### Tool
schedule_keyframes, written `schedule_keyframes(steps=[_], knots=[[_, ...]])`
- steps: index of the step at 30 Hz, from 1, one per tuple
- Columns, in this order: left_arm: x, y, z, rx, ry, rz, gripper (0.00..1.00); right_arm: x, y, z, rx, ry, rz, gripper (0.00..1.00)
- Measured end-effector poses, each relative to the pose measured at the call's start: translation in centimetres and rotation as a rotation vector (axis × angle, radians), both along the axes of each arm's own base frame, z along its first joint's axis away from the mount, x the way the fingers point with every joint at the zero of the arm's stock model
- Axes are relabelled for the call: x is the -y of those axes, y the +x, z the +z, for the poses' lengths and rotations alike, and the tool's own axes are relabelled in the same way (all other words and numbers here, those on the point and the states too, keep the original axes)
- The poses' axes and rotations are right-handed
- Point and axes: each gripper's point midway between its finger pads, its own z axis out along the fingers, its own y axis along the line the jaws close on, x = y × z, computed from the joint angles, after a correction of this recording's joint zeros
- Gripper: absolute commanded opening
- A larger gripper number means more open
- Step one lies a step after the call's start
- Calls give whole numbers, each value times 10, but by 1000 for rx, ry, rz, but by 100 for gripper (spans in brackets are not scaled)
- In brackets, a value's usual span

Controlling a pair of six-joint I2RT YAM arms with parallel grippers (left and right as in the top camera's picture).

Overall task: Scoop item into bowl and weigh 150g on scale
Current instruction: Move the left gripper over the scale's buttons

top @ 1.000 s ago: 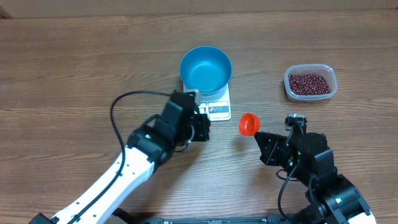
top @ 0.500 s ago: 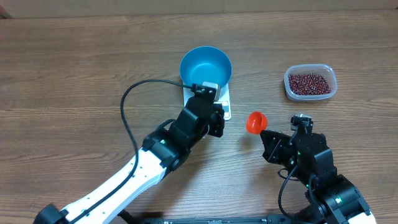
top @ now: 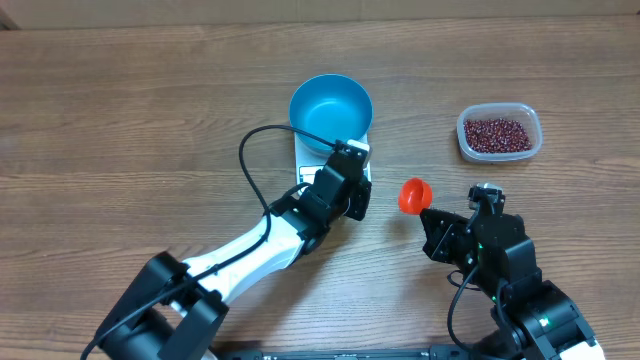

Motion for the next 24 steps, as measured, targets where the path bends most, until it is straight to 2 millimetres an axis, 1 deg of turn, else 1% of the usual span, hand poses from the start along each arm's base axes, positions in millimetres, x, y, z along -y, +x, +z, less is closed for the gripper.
schedule_keyframes(steps=[5, 9, 18, 24], knots=[[1, -1, -13, -9, 30, -20, 4, 0, 0, 0, 0, -1, 0, 4], [4, -1, -13, -2, 27, -26, 4, 0, 0, 0, 0, 0, 0, 4], [4, -1, -19, -10, 34, -26, 4, 1, 0, 0, 1, -4, -5, 4], [3, 1, -20, -5, 40, -18, 4, 3, 0, -1, -1, -11, -12, 4]])
